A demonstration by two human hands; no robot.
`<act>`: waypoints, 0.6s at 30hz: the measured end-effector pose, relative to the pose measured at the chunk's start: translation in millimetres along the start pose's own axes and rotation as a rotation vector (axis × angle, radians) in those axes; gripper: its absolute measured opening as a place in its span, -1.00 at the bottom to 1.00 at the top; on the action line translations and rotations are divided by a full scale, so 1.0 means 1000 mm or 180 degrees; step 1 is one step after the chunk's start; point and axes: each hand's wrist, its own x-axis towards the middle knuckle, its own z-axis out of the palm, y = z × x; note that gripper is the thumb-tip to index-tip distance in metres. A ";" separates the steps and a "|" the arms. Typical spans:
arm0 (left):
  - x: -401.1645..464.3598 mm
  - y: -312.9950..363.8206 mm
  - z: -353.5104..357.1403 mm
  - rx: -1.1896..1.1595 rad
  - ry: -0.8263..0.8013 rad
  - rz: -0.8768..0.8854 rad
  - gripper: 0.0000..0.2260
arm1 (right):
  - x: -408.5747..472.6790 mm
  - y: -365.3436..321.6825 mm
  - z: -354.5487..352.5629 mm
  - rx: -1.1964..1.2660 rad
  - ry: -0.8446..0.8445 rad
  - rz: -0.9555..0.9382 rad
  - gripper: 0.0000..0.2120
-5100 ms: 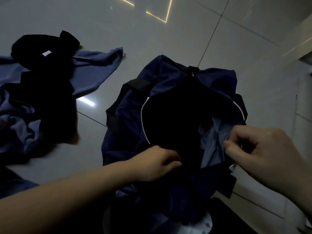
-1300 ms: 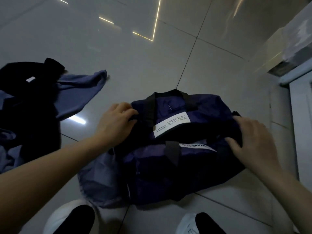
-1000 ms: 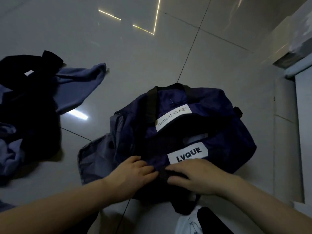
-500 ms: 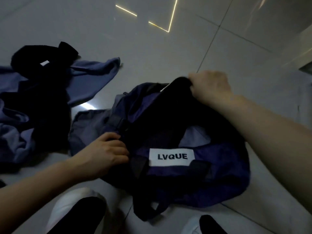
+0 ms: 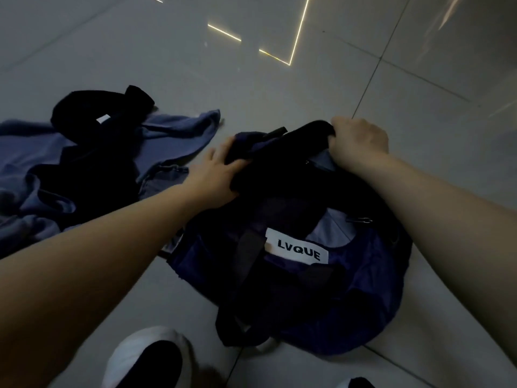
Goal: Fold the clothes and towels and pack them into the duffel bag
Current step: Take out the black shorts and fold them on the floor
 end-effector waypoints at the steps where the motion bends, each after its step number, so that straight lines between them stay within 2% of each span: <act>1: 0.009 -0.006 0.000 -0.0385 -0.0125 -0.0275 -0.34 | 0.001 0.000 0.002 0.0017 0.0018 -0.0043 -0.73; 3: 0.018 -0.015 0.000 -0.0770 -0.0236 -0.0522 -0.27 | 0.003 -0.003 0.006 -0.0042 -0.0008 -0.0146 -0.73; 6: 0.015 -0.026 0.007 -0.0607 -0.0396 -0.0545 -0.21 | 0.004 -0.011 0.013 -0.0184 -0.0159 -0.0261 -0.74; 9: 0.006 -0.034 0.013 -0.0748 -0.0479 -0.0635 -0.17 | 0.004 -0.019 0.019 -0.0284 -0.0240 -0.0375 -0.76; 15: -0.018 -0.023 0.028 -0.0607 -0.0308 -0.0568 -0.20 | -0.003 -0.020 0.022 -0.0493 -0.0501 -0.0397 -0.75; 18: -0.022 -0.011 0.027 -0.0652 -0.0281 -0.0572 -0.21 | -0.012 -0.014 0.024 -0.0476 -0.0385 -0.0380 -0.77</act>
